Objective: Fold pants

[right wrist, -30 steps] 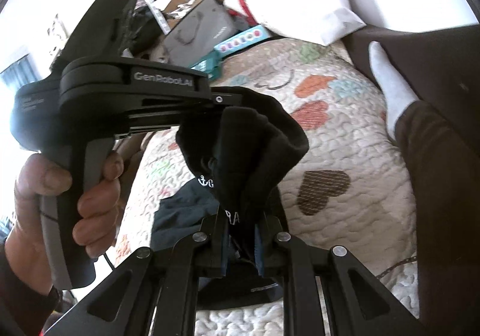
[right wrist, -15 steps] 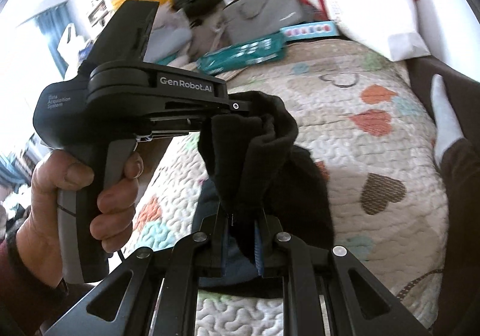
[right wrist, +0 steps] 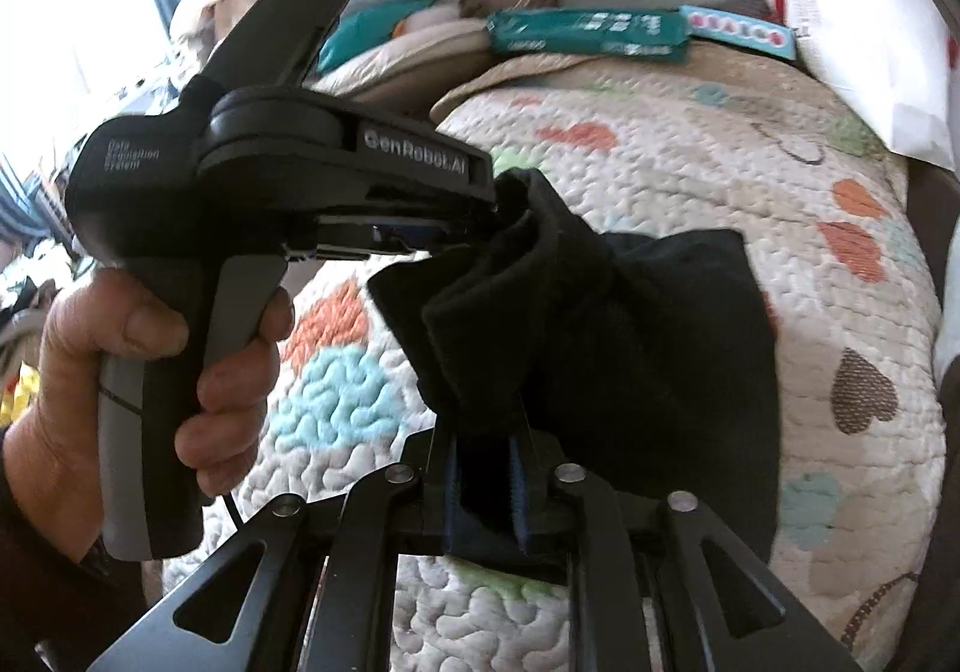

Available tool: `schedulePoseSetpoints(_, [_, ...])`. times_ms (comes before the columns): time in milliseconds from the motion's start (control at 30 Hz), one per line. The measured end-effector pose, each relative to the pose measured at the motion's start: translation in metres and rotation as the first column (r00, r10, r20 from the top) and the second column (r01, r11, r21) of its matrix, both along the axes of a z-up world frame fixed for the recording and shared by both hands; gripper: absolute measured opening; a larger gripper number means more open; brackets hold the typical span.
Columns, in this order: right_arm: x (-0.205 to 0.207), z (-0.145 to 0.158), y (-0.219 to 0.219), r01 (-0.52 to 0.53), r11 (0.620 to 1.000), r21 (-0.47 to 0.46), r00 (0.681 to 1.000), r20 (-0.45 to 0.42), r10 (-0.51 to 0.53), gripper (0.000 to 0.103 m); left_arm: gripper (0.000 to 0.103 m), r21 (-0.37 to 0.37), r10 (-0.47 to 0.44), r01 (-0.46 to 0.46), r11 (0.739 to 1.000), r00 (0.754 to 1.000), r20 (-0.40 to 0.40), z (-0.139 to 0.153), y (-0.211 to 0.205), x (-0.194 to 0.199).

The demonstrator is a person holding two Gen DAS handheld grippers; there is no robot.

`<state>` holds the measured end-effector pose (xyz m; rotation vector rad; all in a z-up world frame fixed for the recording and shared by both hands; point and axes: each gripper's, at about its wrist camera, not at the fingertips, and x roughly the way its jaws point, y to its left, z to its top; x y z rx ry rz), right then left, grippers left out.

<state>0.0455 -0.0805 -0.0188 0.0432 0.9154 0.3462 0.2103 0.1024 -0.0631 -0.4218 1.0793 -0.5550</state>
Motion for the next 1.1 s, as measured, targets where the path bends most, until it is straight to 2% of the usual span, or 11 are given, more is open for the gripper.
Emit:
schedulePoseSetpoints(67, [-0.001, -0.004, 0.005, -0.007, 1.000, -0.022, 1.000, -0.009, 0.007, 0.020, 0.054, -0.030, 0.037, -0.037, 0.999, 0.999, -0.012, -0.003, 0.015, -0.001])
schedulePoseSetpoints(233, [-0.007, -0.006, 0.008, -0.031, 0.997, -0.074, 0.999, -0.012, 0.030, 0.026, 0.071, -0.052, 0.169, -0.169, 0.984, 0.986, -0.002, 0.000, 0.053, -0.010])
schedulePoseSetpoints(300, [-0.012, -0.004, 0.006, -0.049, 0.997, -0.061, 0.999, -0.018, 0.048, 0.051, 0.071, -0.048, 0.234, -0.234, 0.971, 0.972, -0.011, -0.002, 0.068, -0.017])
schedulePoseSetpoints(333, [-0.015, -0.002, 0.006, -0.059, 0.997, -0.043, 0.998, -0.017, 0.058, 0.069, 0.071, -0.053, 0.256, -0.257, 0.965, 0.966, -0.023, -0.004, 0.074, -0.021])
schedulePoseSetpoints(367, [-0.019, 0.001, 0.007, -0.065, 0.997, -0.036, 0.998, -0.007, 0.065, 0.070, 0.071, -0.062, 0.279, -0.281, 0.958, 0.960, -0.035, -0.005, 0.081, -0.026])
schedulePoseSetpoints(467, [-0.034, 0.011, 0.014, -0.132, 0.989, -0.059, 0.991, 0.006, 0.133, 0.070, 0.071, -0.082, 0.317, -0.319, 0.944, 0.948, -0.042, -0.004, 0.088, -0.044])
schedulePoseSetpoints(567, [-0.044, 0.023, 0.012, -0.160, 0.984, -0.073, 0.987, 0.023, 0.162, 0.069, 0.071, -0.076, 0.318, -0.320, 0.944, 0.947, -0.037, -0.004, 0.083, -0.063])
schedulePoseSetpoints(667, [-0.032, 0.044, -0.007, -0.091, 0.992, -0.081, 0.993, 0.063, 0.097, 0.069, 0.071, -0.042, 0.295, -0.296, 0.954, 0.955, -0.022, -0.006, 0.065, -0.079])
schedulePoseSetpoints(733, [-0.014, 0.054, -0.018, -0.040, 0.997, -0.072, 0.997, 0.066, 0.045, 0.064, 0.071, -0.011, 0.275, -0.275, 0.961, 0.961, -0.017, -0.009, 0.053, -0.086])
schedulePoseSetpoints(867, [0.043, 0.053, -0.024, -0.031, 0.999, 0.007, 0.998, -0.048, 0.031, 0.052, 0.071, 0.009, 0.226, -0.226, 0.974, 0.972, -0.063, -0.024, 0.035, -0.089])
schedulePoseSetpoints(1100, [0.112, -0.004, 0.006, -0.007, 0.996, -0.084, 0.970, -0.242, -0.014, 0.051, 0.071, 0.012, 0.264, -0.264, 0.964, 0.957, -0.120, -0.040, 0.046, -0.081])
